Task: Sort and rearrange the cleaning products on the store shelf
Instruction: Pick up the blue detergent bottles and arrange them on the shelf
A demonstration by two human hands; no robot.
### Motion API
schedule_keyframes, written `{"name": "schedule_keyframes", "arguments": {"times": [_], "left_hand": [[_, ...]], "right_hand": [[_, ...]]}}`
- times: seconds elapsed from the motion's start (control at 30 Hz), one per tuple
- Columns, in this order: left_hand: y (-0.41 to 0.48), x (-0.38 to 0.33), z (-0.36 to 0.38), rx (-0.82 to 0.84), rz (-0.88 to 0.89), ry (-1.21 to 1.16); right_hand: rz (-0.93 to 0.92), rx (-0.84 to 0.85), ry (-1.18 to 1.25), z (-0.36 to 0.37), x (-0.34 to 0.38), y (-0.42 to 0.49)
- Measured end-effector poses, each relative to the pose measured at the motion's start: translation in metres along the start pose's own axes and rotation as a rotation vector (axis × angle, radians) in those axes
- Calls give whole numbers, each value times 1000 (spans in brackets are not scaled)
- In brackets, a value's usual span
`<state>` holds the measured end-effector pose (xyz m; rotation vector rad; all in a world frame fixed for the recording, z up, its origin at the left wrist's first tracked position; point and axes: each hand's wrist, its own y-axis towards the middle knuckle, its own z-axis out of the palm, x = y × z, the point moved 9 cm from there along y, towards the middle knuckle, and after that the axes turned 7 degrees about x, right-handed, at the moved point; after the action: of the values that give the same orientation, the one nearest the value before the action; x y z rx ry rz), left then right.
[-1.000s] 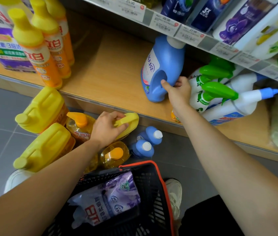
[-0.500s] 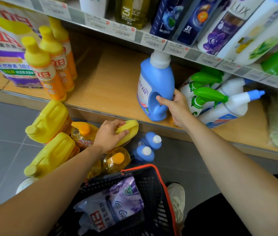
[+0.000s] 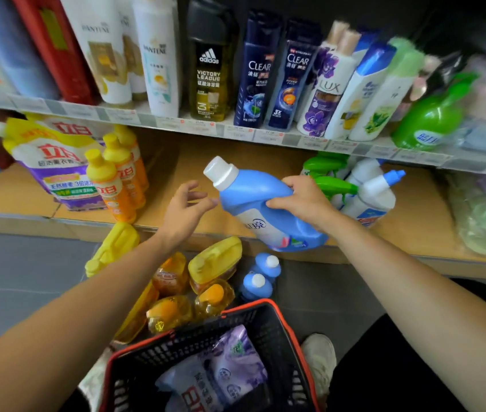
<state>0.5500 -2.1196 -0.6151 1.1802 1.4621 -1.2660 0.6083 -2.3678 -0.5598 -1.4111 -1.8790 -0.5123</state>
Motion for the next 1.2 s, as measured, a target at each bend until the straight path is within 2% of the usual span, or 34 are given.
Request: {"name": "schedule_keyframes", "arguments": {"times": [0.13, 0.3, 0.43, 0.6, 0.7, 0.77, 0.87, 1.03, 1.13, 1.2], "left_hand": [[-29, -48, 14, 83, 54, -74], [-77, -87, 23, 11, 217, -121], [-108, -98, 20, 68, 268, -133], [-133, -86, 14, 269, 252, -131], [-141, -83, 13, 314, 274, -130], [-144, -79, 12, 258, 275, -168], [-149, -68, 3, 8, 268, -259], [-162, -66, -12, -356, 382, -289], [-162, -65, -17, -428, 383, -221], [-156, -63, -18, -385, 354, -192]], "right_hand": [[-38, 16, 41, -10, 27, -41], [-11, 205, 358, 8, 53, -100], [38, 263, 547, 33, 56, -138], [38, 371, 593, 71, 57, -164], [9, 365, 543, 78, 55, -170], [-28, 315, 483, 75, 57, -170], [-110, 171, 335, 66, 66, -169], [-204, -36, 106, 62, 83, -174], [-250, -81, 71, 62, 91, -178], [-254, -94, 72, 61, 92, -180]]}}
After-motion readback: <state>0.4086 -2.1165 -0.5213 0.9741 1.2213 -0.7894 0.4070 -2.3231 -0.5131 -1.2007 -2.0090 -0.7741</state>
